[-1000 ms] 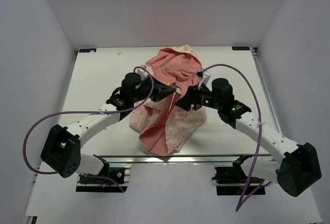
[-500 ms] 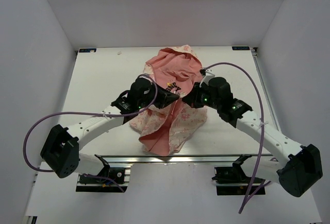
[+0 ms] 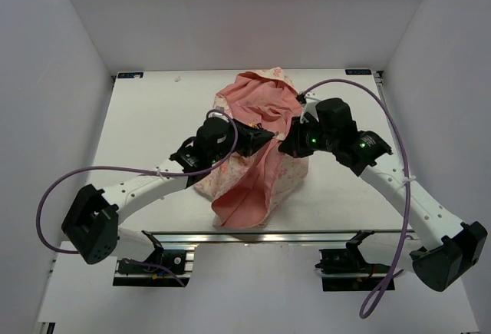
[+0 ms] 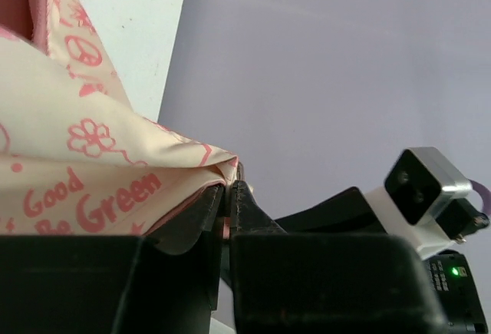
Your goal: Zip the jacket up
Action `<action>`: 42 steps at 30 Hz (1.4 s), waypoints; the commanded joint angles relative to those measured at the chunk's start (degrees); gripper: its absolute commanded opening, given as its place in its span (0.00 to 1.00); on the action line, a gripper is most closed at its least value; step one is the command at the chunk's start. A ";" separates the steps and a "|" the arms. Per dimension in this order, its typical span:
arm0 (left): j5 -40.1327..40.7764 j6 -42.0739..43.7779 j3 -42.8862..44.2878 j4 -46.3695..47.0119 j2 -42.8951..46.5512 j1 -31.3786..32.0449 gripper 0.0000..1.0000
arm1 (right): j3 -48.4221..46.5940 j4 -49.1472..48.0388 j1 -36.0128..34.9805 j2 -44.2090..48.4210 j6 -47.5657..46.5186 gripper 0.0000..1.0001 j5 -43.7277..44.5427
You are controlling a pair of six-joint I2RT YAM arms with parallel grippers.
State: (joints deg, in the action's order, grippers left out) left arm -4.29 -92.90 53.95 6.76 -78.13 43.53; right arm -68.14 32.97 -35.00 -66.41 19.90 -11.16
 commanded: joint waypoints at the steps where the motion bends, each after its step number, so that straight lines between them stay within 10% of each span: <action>1: 6.32 -0.79 -5.07 14.59 -2.02 -0.37 0.00 | 4.93 -3.51 0.37 1.72 1.80 0.00 -8.51; 5: 1.49 0.26 -9.39 27.94 -5.19 -0.37 0.00 | 9.25 -8.79 1.07 1.46 2.68 0.00 -9.06; 18: -7.21 8.95 -10.63 35.43 -10.02 -0.37 0.00 | 11.72 -9.42 4.94 5.15 -0.30 0.70 -0.55; 33: -20.57 11.87 -11.15 51.14 -18.90 -2.22 0.00 | 16.36 -21.35 23.92 4.45 -8.12 0.68 -21.71; 42: -23.48 11.16 -11.24 53.71 -20.75 -3.80 0.00 | 23.30 -28.37 23.67 0.32 -21.20 0.66 -12.39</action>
State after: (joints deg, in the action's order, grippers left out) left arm -25.28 -81.78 41.95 57.54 -99.70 40.16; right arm -47.40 10.70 -11.00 -66.11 5.02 -25.47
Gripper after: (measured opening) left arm 0.176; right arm 0.660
